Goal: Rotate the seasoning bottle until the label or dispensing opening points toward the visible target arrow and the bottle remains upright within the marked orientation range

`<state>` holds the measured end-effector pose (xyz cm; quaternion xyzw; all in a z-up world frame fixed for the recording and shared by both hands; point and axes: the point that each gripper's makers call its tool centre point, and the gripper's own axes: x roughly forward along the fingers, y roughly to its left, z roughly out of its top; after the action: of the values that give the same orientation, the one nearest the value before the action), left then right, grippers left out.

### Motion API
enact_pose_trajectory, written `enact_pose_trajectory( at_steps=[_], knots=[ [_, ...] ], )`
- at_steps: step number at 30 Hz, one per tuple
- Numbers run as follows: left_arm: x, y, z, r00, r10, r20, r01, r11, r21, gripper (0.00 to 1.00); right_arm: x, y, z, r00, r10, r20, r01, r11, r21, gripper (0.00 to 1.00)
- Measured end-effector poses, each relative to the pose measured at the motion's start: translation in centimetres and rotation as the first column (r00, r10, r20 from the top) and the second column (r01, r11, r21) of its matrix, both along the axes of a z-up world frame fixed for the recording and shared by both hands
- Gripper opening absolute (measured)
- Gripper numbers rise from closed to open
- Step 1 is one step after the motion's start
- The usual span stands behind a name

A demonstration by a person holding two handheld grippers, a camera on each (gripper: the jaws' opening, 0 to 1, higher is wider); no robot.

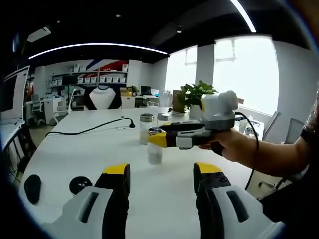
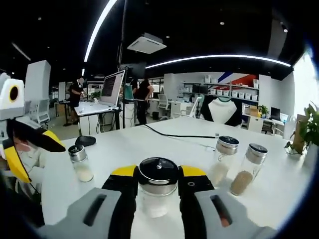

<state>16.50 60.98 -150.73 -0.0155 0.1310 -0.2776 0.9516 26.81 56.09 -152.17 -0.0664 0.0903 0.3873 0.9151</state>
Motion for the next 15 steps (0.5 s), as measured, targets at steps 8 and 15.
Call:
enact_pose_trajectory(
  at_steps=[8, 15],
  knots=[
    [0.2, -2.5, -1.1, 0.998, -0.063, -0.017, 0.063, 0.998, 0.026, 0.54, -4.4, -1.7, 1.7, 0.998, 0.052, -0.03, -0.049, 0.995, 0.085, 0.28],
    [-0.5, -6.3, -2.0, 0.97, -0.239, -0.037, 0.24, 0.969, 0.051, 0.54, -9.3, -2.1, 4.6, 0.979, 0.201, -0.024, -0.196, 0.972, 0.131, 0.28]
  ],
)
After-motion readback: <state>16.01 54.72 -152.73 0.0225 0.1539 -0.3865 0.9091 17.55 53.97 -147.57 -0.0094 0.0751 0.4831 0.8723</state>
